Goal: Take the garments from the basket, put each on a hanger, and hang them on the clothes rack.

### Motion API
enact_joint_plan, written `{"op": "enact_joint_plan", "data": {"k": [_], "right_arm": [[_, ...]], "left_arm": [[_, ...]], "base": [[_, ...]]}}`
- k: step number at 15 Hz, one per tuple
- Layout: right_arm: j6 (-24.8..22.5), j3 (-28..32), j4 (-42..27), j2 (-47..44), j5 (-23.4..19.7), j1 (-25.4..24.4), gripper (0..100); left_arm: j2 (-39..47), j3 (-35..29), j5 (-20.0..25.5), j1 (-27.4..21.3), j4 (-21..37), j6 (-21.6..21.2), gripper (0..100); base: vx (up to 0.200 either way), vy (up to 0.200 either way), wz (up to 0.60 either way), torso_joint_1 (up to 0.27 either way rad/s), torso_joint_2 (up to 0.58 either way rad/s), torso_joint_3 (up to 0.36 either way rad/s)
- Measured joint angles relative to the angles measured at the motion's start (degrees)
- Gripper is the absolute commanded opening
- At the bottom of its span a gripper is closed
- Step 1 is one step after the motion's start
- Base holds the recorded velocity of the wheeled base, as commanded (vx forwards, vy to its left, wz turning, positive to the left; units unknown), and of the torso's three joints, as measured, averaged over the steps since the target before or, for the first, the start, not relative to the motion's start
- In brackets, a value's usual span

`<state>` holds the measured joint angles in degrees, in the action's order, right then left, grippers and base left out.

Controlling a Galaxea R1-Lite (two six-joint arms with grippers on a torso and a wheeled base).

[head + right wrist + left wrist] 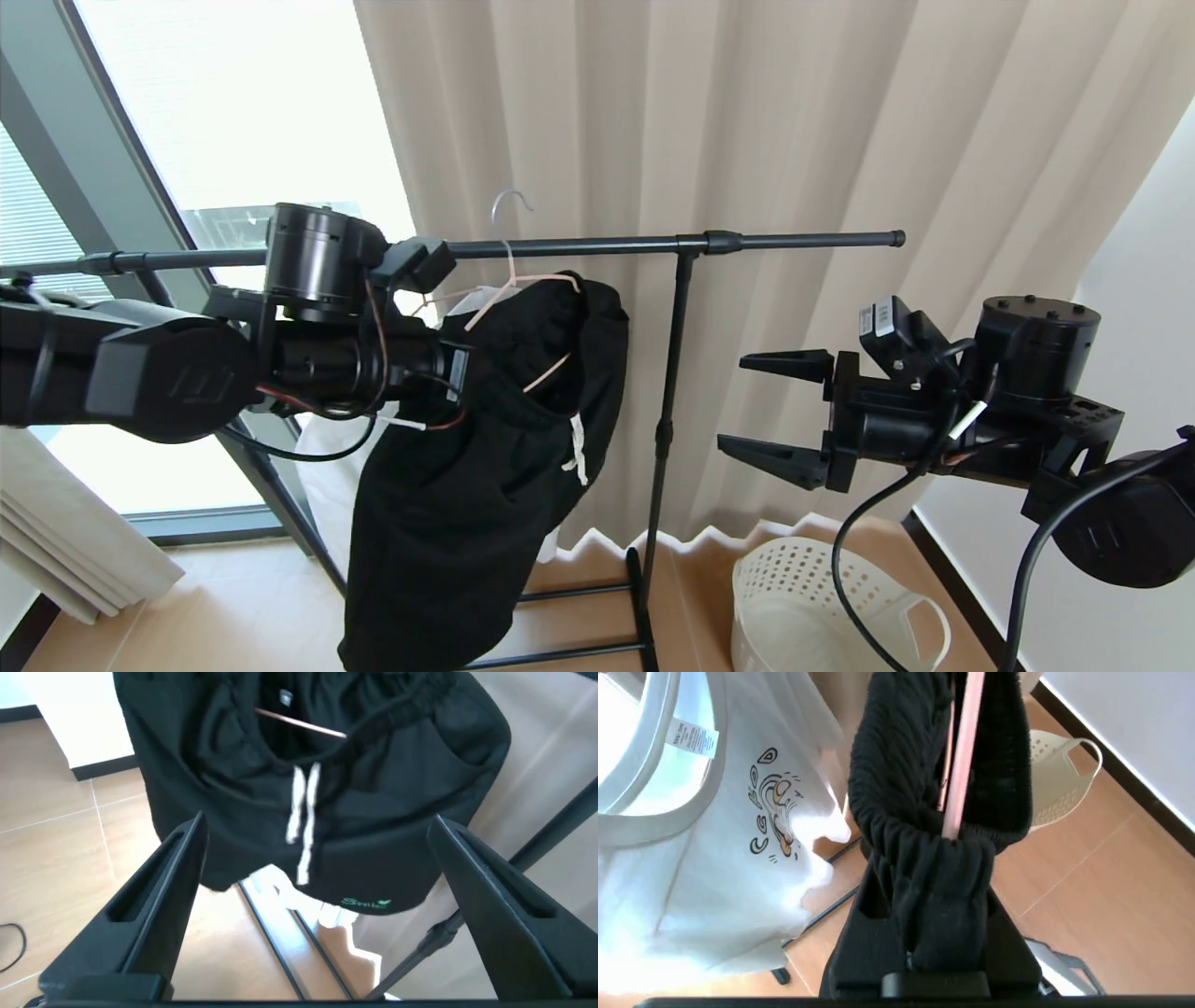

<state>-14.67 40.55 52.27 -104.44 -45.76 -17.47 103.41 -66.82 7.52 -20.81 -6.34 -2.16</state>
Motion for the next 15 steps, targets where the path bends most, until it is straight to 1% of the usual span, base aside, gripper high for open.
{"op": "enact_joint_plan", "data": {"k": [2, 5, 10, 15], "right_arm": [[0.00, 0.24, 0.00, 0.13, 0.06, 0.02, 100], [-0.05, 0.61, -0.02, 0.11, 0.09, 0.00, 100], [-0.06, 0.66, 0.00, -0.09, 0.52, 0.00, 100], [-0.16, 0.35, 0.00, -0.27, 0.52, 0.00, 100]], "left_arm": [[4.06, -3.83, -1.29, -1.27, 0.54, 2.40, 0], [8.80, -8.27, -3.17, -1.68, 0.60, 4.07, 0], [14.38, -14.03, -3.29, -1.62, 0.44, 6.14, 0], [17.97, -17.55, -3.29, -1.46, 0.24, 7.84, 0]], "base": [[0.000, 0.000, 0.00, 0.000, 0.00, 0.000], [0.000, 0.000, 0.00, 0.000, 0.00, 0.000], [0.000, 0.000, 0.00, 0.000, 0.00, 0.000], [0.000, 0.000, 0.00, 0.000, 0.00, 0.000]]}}
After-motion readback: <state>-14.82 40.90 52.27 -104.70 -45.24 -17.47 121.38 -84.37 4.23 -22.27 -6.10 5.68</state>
